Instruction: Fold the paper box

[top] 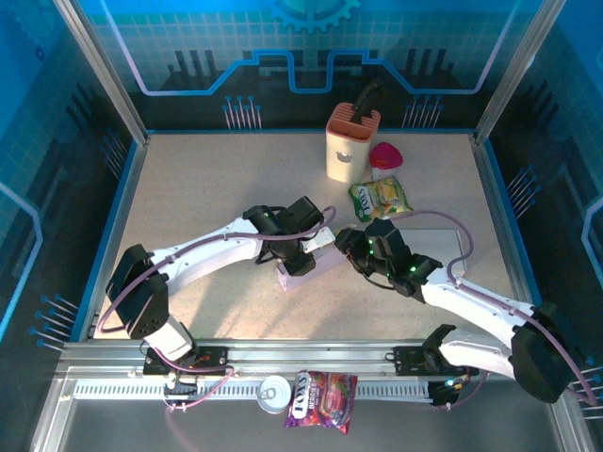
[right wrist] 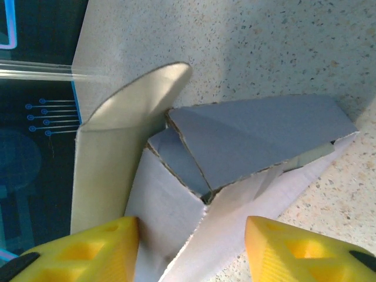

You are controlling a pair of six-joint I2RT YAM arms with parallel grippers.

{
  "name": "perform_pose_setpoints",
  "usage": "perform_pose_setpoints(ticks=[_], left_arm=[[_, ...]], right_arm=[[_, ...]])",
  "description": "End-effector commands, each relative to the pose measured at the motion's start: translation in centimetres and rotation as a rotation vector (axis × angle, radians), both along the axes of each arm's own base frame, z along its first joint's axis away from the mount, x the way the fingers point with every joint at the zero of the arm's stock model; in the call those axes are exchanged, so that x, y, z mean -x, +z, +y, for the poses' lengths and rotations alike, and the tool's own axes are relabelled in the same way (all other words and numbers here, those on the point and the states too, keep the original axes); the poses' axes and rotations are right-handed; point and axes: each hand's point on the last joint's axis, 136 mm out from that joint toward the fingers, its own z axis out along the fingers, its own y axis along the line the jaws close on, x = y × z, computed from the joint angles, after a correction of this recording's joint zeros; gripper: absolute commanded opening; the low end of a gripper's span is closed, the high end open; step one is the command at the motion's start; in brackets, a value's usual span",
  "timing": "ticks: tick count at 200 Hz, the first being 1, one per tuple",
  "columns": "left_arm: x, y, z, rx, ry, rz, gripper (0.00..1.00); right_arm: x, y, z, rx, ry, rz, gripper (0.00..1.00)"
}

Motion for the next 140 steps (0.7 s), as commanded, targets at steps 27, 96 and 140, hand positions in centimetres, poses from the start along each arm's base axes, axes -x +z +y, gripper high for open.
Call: perform_pose_setpoints(ticks=[27, 96, 140], left_arm=[[0.3, -1.1, 1.3, -0.053, -0.008, 0.006, 0.43], [-0.2, -0.1, 1.4, -0.017, 0.001, -0.06, 0.47], [-0.4, 0.3, 1.3, -0.002, -0.007, -0.088, 0.44]], right_arm=[[0.7, -2.8, -0.9, 0.035, -0.031, 0.101, 0.4], [1.2, -3.1, -2.0, 0.088, -0.056, 0.126, 0.3], [1.0, -2.6, -1.4, 0.088, -0.029, 0.126, 0.3]])
